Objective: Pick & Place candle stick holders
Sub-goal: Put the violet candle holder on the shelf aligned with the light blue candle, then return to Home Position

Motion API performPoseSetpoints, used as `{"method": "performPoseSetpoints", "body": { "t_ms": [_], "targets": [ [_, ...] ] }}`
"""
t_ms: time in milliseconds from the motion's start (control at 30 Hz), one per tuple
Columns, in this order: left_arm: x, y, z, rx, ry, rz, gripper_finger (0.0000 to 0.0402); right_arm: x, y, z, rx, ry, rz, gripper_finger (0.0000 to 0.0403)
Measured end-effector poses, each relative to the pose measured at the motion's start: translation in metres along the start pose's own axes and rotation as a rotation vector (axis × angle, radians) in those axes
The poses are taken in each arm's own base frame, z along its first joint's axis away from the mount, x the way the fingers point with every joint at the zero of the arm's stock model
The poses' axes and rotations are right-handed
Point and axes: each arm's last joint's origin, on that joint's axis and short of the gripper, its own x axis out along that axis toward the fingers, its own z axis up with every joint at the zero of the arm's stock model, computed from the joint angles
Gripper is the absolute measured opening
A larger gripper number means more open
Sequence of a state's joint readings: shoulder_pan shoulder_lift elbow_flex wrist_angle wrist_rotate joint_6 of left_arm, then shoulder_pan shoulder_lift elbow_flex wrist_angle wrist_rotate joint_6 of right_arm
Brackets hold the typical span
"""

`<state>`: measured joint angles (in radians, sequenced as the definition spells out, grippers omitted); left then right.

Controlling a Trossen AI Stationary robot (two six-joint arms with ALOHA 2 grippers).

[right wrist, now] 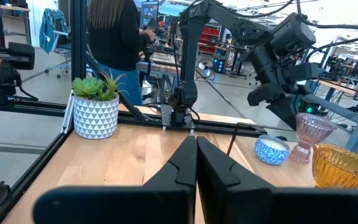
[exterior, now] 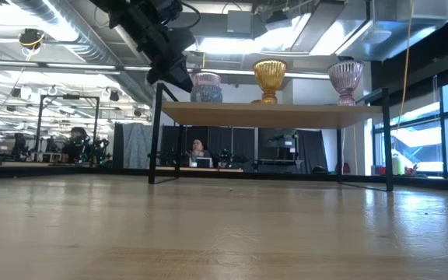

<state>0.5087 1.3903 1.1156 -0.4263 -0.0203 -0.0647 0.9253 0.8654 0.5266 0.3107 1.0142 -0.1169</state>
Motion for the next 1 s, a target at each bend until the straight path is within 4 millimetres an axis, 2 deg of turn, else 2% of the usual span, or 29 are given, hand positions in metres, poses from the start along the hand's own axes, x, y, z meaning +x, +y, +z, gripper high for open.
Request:
{"method": "performPoseSetpoints", "body": {
  "t_ms": [833,1000],
  "targets": [
    [-0.0003,-0.0033,-0.0005,0.002,0.008,-0.074,0.0001,0.0001,-0.0001,-0.0001,0.001,0.001,-0.002,0.0005],
    [-0.0068,-0.0065,-0.0045,0.013,0.046,-0.075,0.0001,0.0001,0.0003,-0.0013,-0.001,0.008,0.006,0.0005]
  ]
}}
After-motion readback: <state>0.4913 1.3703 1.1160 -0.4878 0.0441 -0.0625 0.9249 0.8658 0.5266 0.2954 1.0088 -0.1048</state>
